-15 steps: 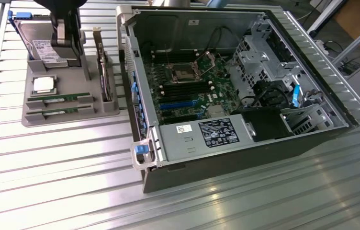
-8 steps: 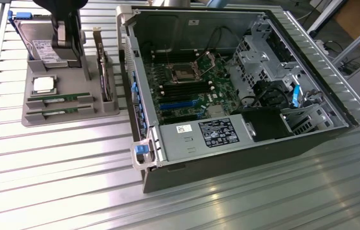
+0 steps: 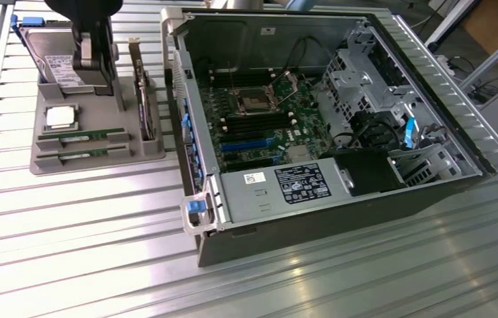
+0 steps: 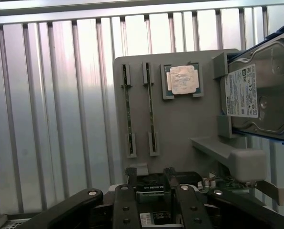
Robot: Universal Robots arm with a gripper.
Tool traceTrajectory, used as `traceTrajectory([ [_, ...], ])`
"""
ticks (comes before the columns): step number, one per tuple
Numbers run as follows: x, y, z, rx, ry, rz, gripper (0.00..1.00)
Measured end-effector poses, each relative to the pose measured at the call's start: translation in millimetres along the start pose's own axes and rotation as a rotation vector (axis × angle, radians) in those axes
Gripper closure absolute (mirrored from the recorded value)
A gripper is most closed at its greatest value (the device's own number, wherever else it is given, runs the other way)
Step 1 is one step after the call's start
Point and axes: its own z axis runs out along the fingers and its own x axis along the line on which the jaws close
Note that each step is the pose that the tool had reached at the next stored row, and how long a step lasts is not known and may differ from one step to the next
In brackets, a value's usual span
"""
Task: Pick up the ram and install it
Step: 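Pick up the ram and move it above insertion slot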
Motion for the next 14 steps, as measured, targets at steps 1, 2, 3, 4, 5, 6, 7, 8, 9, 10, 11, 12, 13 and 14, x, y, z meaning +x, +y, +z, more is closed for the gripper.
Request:
traceTrajectory([
  [1,0.0,0.0,0.5,0.0,0.0,0.0,0.64],
  [2,0.0,-0.1,1.0,0.0,0.0,0.0,0.64],
  [3,0.0,-0.1,1.5,0.0,0.0,0.0,0.64],
  [4,0.0,-0.1,1.9,0.0,0.0,0.0,0.64],
  [5,0.1,-0.1,2.5,0.0,0.0,0.0,0.64],
  [6,0.1,-0.1,2.9,0.0,0.0,0.0,0.64],
  [7,0.1,-0.1,3.5,0.0,0.0,0.0,0.64],
  [8,0.1,-0.1,4.0,0.0,0.0,0.0,0.64],
  [9,0.1,-0.2,4.6,0.0,0.0,0.0,0.64],
  [10,0.1,-0.2,5.1,0.0,0.0,0.0,0.64],
  [11,0.1,-0.2,5.6,0.0001,-0.0001,0.0,0.64],
  [12,0.1,-0.2,6.3,0.0,0.0,0.0,0.64],
  [13,0.1,-0.3,6.9,0.0,0.0,0.0,0.64],
  [14,0.2,-0.3,7.4,0.0,0.0,0.0,0.64],
])
